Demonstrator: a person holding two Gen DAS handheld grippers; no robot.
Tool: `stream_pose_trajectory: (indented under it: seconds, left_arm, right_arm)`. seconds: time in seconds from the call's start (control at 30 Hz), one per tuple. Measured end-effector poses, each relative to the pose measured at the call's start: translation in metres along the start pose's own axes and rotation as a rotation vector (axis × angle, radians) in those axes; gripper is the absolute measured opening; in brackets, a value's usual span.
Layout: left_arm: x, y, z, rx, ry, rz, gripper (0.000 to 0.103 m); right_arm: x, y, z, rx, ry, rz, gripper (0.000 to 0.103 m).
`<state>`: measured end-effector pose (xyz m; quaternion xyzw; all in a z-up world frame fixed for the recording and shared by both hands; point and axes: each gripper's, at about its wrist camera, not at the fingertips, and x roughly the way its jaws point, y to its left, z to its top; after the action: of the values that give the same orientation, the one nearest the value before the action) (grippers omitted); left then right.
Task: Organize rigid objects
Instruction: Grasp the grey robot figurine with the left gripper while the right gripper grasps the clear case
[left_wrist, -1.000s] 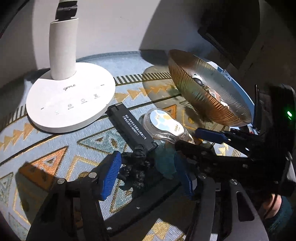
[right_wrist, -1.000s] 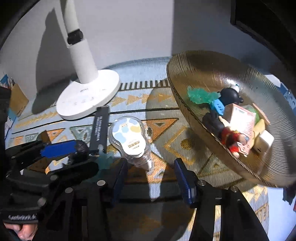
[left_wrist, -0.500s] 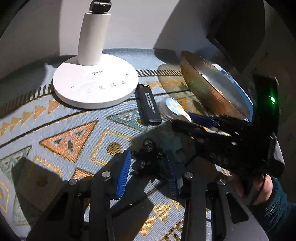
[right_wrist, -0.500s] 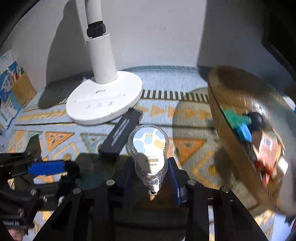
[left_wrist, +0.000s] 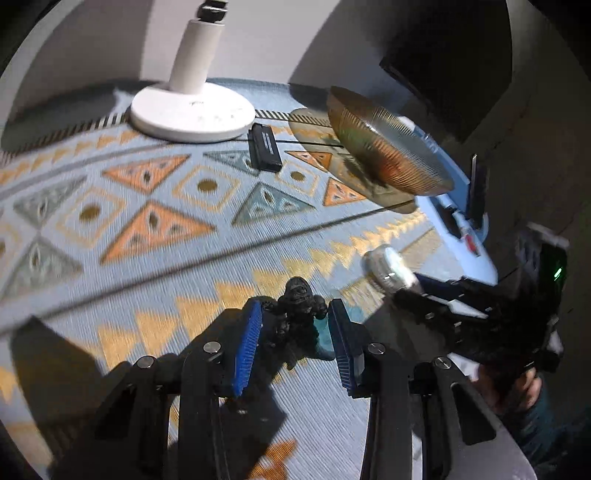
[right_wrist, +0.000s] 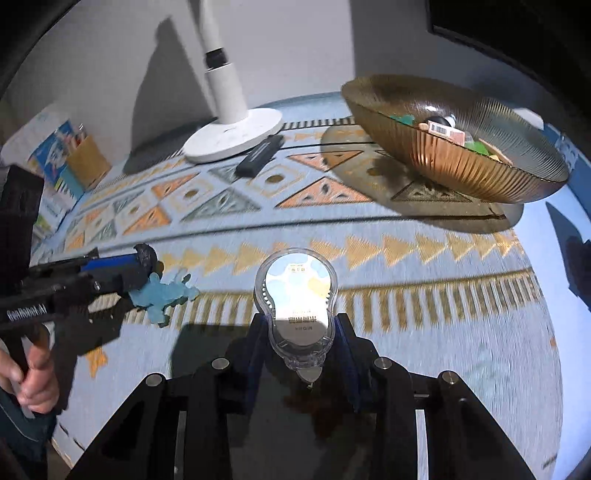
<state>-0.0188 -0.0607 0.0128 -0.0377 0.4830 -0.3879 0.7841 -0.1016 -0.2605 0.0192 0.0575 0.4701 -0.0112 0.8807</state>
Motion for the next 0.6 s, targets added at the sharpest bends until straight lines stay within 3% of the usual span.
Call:
stream_pose_trajectory:
  seconds: [0.13,0.23,0.27,0.33,0.37,0.6]
  left_arm:
    - [-0.019,0.019,-0.009,-0.111,-0.061,-0.051,0.035]
    - [-0.028,0.033,-0.014,-0.163,-0.069,-0.027,0.035]
    - [-0.029,0.034,-0.015,-0.164,-0.068,-0.025,0.035]
    - [-0.027,0.030,-0.016,-0.153,-0.045,-0.044,0.038]
    - [-0.025,0.025,-0.015,-0.136,-0.037,-0.042,0.044]
    - [0.000,-0.013,-0.009,0.072,0.034,0.151,0.047]
  right_arm:
    - [-0.001,0.010,-0.005,-0.042,-0.007,-0.040,0.036]
    - [-0.003,0.010,-0.008,-0.040,-0.016,-0.040,0.036]
    - [-0.003,0.009,-0.009,-0.034,-0.017,-0.033,0.041]
    - [-0.003,0.010,-0.010,-0.019,-0.018,-0.004,0.055]
    - [-0.003,0.012,-0.011,-0.018,-0.021,0.000,0.058]
    - [0.000,0.019,-0.011,-0.047,-0.023,-0.040,0.058]
